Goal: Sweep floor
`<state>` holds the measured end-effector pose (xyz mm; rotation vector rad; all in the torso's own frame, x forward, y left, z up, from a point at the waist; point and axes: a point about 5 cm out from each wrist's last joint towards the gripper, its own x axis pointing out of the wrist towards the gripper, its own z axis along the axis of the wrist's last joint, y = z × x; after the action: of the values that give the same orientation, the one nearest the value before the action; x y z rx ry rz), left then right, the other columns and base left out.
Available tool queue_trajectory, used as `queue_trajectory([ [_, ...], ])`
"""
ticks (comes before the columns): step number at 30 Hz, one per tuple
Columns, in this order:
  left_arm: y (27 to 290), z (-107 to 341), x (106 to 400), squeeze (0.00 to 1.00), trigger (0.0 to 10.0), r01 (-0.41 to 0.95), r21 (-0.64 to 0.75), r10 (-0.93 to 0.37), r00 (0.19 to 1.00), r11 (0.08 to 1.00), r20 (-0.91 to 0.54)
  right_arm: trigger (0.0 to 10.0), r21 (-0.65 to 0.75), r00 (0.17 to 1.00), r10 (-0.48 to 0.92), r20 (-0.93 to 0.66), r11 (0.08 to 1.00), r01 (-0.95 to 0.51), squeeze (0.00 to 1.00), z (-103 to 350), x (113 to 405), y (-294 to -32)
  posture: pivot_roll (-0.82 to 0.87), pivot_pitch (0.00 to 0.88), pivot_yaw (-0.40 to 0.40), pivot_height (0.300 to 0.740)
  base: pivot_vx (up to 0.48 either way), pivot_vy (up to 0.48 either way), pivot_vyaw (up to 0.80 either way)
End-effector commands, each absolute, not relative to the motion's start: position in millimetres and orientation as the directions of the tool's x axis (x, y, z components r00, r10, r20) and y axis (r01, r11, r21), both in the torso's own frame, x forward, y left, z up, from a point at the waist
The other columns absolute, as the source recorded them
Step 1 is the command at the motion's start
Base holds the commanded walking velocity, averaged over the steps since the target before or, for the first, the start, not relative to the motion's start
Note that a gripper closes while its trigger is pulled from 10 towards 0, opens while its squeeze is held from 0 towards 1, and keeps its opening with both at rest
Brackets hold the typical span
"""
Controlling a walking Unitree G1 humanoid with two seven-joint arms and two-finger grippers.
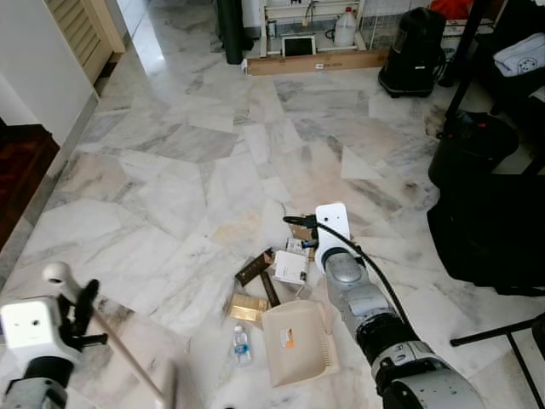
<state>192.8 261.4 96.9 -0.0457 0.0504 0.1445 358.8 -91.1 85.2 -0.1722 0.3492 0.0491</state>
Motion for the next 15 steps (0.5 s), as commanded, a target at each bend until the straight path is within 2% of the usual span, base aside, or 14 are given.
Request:
queue_trajectory([
  [1, 263.6, 95.4, 197.6, 0.0, 10.0, -0.158, -0.041, 0.157, 0.987, 0.987, -0.036, 10.0, -0.112, 0.888, 0.058, -0.455, 0.986, -0.121, 0.0, 60.3, 344.5, -83.6, -0.03, 0.188, 0.104, 0.74, 0.0, 0.0, 0.0],
  [9, 272.3, 86.2, 218.5, 0.0, 10.0, -0.225, -0.026, 0.225, 0.974, 0.974, -0.008, 10.0, -0.109, 0.893, 0.05, -0.446, 0.988, -0.11, 0.0, 62.8, 345.7, -87.6, -0.06, 0.19, 0.11, 0.74, 0.0, 0.0, 0.0],
  [15, 273.5, 80.3, 226.5, 0.0, 10.0, -0.219, -0.002, 0.219, 0.976, 0.976, -0.013, 10.0, -0.112, 0.894, 0.045, -0.445, 0.988, -0.105, 0.0, 62.4, 345.3, -91.7, -0.08, 0.195, 0.103, 0.74, 0.0, 0.0, 0.0],
])
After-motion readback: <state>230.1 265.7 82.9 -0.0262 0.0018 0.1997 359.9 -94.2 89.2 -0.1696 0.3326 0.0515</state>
